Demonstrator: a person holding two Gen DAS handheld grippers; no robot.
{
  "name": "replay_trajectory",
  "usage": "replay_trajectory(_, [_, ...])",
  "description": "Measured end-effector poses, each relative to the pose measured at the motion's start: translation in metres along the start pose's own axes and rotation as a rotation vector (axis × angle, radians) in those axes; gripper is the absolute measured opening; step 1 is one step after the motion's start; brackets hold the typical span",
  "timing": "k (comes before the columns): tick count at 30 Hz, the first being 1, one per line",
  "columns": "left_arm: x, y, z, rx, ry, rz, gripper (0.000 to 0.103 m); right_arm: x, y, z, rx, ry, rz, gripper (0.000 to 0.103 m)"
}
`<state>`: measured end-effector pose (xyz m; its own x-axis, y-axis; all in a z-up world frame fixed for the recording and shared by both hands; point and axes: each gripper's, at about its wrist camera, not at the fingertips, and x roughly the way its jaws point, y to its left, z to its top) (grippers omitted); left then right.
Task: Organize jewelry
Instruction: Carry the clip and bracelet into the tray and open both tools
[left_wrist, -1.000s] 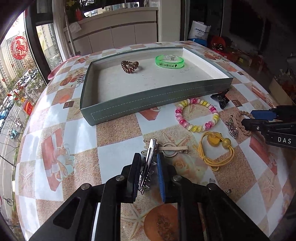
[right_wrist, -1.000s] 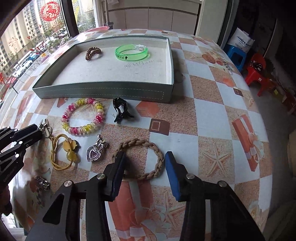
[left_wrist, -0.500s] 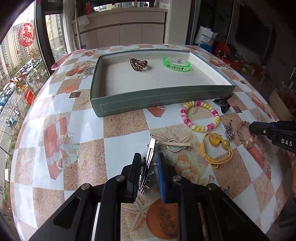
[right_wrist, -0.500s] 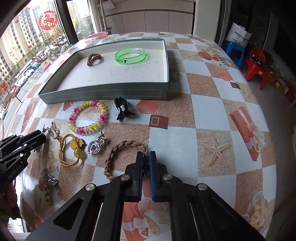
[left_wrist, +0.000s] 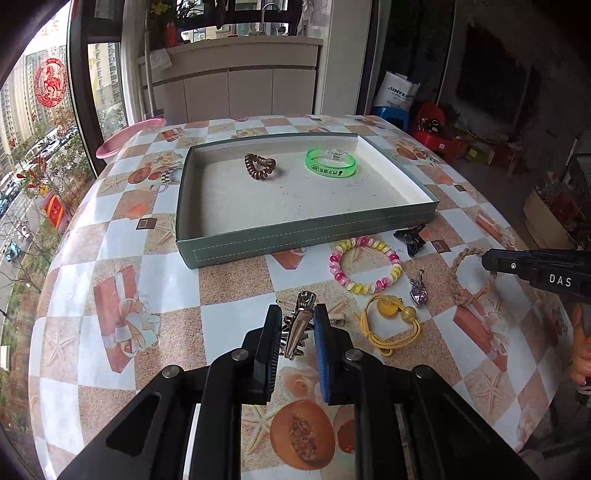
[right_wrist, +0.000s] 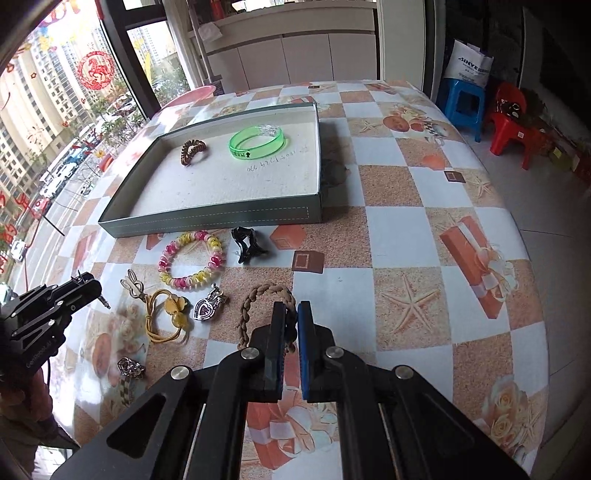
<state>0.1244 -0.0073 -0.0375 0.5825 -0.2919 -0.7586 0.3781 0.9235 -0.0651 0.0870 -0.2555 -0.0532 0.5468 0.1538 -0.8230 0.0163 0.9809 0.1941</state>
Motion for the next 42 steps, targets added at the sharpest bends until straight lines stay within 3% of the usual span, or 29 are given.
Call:
replay_trajectory(11, [-0.015,0.001,0.023,-0.032,-0.058,-0.019,0.03,-0.02,0.009,0.024,0.008,-0.058,0.063,0.007])
replay_trajectory(21, [-0.002,0.009,0.063,-0.068,-0.097,-0.006,0.03,-0.017,0.023,0.072,-0.011,-0.097,0.098,0.007])
replay_trajectory(31, [0.046,0.025,0.107,-0.106,-0.08,0.035,0.03,0.031,0.024,0.116,0.026,-0.054,0.126,0.007])
replay_trajectory(42, [0.112,0.032,0.121,-0.095,0.008,0.091,0.03,0.104,0.009,0.138,0.083,0.064,0.12,0.007])
